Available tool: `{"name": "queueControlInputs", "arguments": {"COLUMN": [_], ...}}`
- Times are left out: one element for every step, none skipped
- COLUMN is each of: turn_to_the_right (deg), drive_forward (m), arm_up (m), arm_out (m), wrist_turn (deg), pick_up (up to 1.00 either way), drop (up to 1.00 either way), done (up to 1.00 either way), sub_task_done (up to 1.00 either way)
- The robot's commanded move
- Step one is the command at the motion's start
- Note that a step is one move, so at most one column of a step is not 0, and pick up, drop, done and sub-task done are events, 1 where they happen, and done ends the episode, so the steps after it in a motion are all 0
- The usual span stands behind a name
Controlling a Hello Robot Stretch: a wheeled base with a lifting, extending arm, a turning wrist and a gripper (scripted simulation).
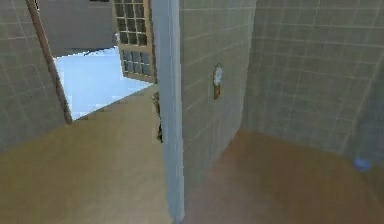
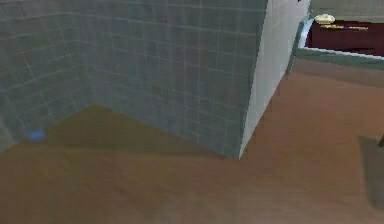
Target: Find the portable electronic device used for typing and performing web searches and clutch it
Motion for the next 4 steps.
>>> {"name": "queueControlInputs", "arguments": {"turn_to_the_right": [0.0,-39.0,0.0,6.0], "drive_forward": [0.45,0.0,0.85,0.0], "arm_up": [0.0,0.0,0.0,0.0], "arm_out": [0.0,0.0,0.0,0.0], "wrist_turn": [0.0,0.0,0.0,0.0], "pick_up": [0.0,0.0,0.0,0.0], "drop": [0.0,0.0,0.0,0.0], "done": [0.0,0.0,0.0,0.0], "sub_task_done": [0.0,0.0,0.0,0.0]}}
